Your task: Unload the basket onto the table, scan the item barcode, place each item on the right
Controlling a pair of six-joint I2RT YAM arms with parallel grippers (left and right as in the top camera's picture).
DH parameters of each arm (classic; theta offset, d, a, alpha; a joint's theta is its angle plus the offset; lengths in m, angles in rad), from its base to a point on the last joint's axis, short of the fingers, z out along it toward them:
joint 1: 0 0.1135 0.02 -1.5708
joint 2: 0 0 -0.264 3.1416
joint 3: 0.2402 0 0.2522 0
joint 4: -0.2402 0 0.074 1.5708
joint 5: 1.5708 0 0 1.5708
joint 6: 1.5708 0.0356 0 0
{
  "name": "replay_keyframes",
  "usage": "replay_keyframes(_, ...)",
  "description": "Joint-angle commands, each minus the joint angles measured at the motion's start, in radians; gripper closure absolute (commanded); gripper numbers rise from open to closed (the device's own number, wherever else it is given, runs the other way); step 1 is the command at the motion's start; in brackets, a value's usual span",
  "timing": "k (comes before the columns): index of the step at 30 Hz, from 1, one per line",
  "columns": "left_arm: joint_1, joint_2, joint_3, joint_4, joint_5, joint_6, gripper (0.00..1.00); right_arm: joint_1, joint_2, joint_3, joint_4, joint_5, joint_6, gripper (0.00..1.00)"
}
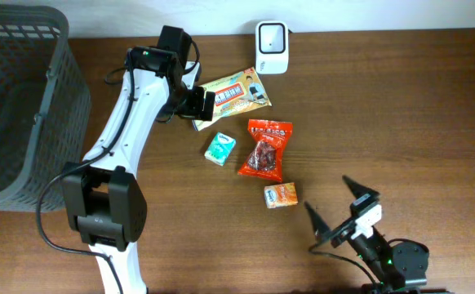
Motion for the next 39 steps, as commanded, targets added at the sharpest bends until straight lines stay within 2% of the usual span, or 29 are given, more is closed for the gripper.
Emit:
replay_keyframes(1, 0.005, -0.001, -0.004, -0.001, 0.018, 0.002, 0.0, -0.006, -0.006, -0.007, 0.006, -0.283, 0.001, 0.02)
replay_keyframes(3, 0.005, -0.001, -0.004, -0.002, 0.018, 0.002, 0.01, -0.006, -0.006, -0.007, 0.051, -0.297, 0.006, 0.02)
replay_keyframes(7, 0.005, -0.001, -0.004, 0.0, 0.018, 0.002, 0.01, -0.006, -0.006, -0.006, 0.364, -0.282, 0.131, 0.02)
replay_keyframes(9, 0.005, -0.001, -0.004, 0.0, 0.014, 0.002, 0.01, -0.006, -0.006, 0.006, 0.495, -0.189, 0.217, 0.02)
replay_keyframes(11, 0.005, -0.001, -0.004, -0.001, 0.006, 0.002, 0.01, -0.006, -0.005, 0.044, 0.51, -0.102, 0.238, 0.02)
replay_keyframes(14, 0.005, -0.001, -0.004, -0.001, 0.006, 0.002, 0.01, -0.006, 0.011, 0.14, 0.428, -0.022, 0.238, 0.02)
replay_keyframes(17, 0.005, -0.001, -0.004, -0.001, 0.006, 0.002, 0.01, -0.006, 0.101, 0.303, 0.193, 0.019, 0.225, 0.02)
replay_keyframes(22, 0.005, -0.001, -0.004, 0.003, 0.006, 0.002, 0.01, -0.006, 0.463, 0.661, -0.233, -0.034, 0.203, 0.02)
replay_keyframes(23, 0.005, -0.001, -0.004, 0.002, 0.006, 0.002, 0.01, -0.006, 0.512, 0.703, -0.262, -0.063, 0.203, 0.02)
replay_keyframes(24, 0.005, -0.001, -0.004, 0.002, 0.007, 0.002, 0.01, -0.006, 0.64, 0.798, -0.262, -0.224, 0.205, 0.02)
replay_keyframes(27, 0.005, -0.001, -0.004, 0.002, 0.006, 0.002, 0.01, -0.006, 0.793, 0.884, -0.251, -0.575, 0.251, 0.01)
replay_keyframes(29, 0.005, -0.001, -0.004, 0.002, 0.006, 0.002, 0.01, -0.001, 0.896, 0.908, -0.119, -0.742, 0.285, 0.02)
replay_keyframes(30, 0.005, -0.001, -0.004, 0.002, 0.006, 0.002, 0.01, 0.005, 0.928, 0.909, -0.064, -0.749, 0.338, 0.02)
replay_keyframes(31, 0.005, -0.001, -0.004, 0.002, 0.006, 0.002, 0.01, 0.017, 0.984, 0.909, 0.018, -0.717, 0.491, 0.02)
replay_keyframes(33, 0.005, -0.001, -0.004, 0.002, 0.006, 0.002, 0.01, 0.04, 1.083, 0.909, 0.047, -0.594, 0.692, 0.02)
replay_keyframes(36, 0.005, -0.001, -0.004, 0.002, -0.005, 0.002, 0.01, 0.102, 1.18, 0.909, -0.022, -0.422, 0.766, 0.0)
replay_keyframes(39, 0.005, -0.001, -0.004, 0.003, -0.023, 0.002, 0.01, 0.232, 1.263, 0.91, -0.171, -0.078, 0.869, 0.04)
